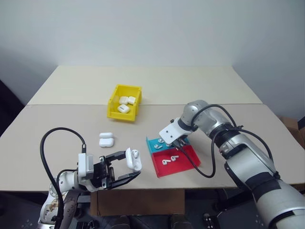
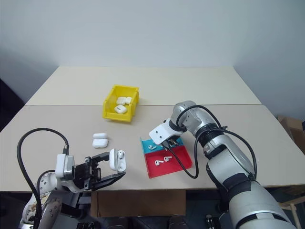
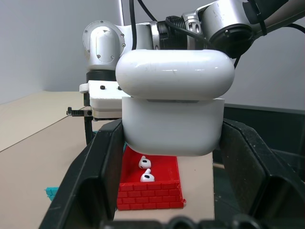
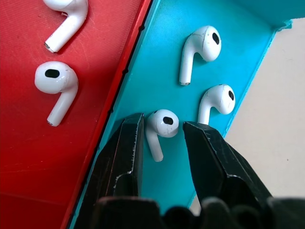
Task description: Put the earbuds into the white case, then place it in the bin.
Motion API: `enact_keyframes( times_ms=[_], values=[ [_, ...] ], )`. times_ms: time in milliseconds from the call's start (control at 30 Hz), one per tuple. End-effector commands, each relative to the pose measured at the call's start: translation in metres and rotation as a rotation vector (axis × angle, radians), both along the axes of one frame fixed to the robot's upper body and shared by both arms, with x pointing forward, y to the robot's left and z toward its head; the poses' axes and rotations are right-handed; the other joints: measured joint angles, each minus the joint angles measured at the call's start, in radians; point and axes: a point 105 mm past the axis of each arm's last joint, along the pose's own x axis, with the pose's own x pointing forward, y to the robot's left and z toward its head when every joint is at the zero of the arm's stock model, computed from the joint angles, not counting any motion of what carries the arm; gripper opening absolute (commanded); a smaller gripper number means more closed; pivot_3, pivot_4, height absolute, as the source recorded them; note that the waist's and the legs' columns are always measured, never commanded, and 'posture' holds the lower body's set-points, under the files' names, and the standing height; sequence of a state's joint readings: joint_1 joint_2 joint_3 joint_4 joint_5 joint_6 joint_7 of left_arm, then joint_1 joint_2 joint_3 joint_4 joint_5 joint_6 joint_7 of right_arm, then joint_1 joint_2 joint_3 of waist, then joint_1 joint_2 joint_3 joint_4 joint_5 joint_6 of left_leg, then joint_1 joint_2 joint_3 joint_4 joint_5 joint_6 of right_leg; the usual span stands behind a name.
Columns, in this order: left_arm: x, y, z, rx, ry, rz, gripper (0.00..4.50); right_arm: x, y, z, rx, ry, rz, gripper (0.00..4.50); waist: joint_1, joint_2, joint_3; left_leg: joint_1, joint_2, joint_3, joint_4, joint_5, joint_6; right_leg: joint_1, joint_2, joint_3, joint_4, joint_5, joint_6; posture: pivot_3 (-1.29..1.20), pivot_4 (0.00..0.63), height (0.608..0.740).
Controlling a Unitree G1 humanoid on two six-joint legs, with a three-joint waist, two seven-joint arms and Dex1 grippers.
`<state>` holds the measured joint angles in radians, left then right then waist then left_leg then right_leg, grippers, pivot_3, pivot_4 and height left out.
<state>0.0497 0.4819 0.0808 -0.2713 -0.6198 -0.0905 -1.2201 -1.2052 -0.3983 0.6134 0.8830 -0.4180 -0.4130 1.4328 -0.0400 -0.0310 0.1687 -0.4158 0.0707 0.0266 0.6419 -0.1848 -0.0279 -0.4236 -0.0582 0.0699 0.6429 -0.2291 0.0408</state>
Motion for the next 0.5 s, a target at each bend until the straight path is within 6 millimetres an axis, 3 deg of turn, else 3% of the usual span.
enact_keyframes(
  times_ms=[33, 500],
  values=[
    [-0.003, -0.003, 0.009, 0.003, -0.054, -0.009, 2.75, 0.0011, 0.0023, 0.0027, -0.005, -0.026, 0.022, 1.26, -0.001, 0.0, 0.0, 0.0, 0.0, 0.0, 0.0, 0.0, 0.0, 0.0, 0.0, 0.0, 0.0, 0.0, 0.0, 0.0, 0.15, 0.74],
    [-0.0009, -0.0044, 0.0086, 0.002, -0.058, -0.007, 2.75, 0.0006, 0.0006, 0.0026, -0.014, -0.023, 0.029, 1.26, -0.003, 0.0, 0.0, 0.001, 0.0, 0.0, 0.0, 0.0, 0.0, 0.0, 0.0, 0.0, 0.001, -0.001, -0.001, 0.0, 0.15, 0.74]
  ],
)
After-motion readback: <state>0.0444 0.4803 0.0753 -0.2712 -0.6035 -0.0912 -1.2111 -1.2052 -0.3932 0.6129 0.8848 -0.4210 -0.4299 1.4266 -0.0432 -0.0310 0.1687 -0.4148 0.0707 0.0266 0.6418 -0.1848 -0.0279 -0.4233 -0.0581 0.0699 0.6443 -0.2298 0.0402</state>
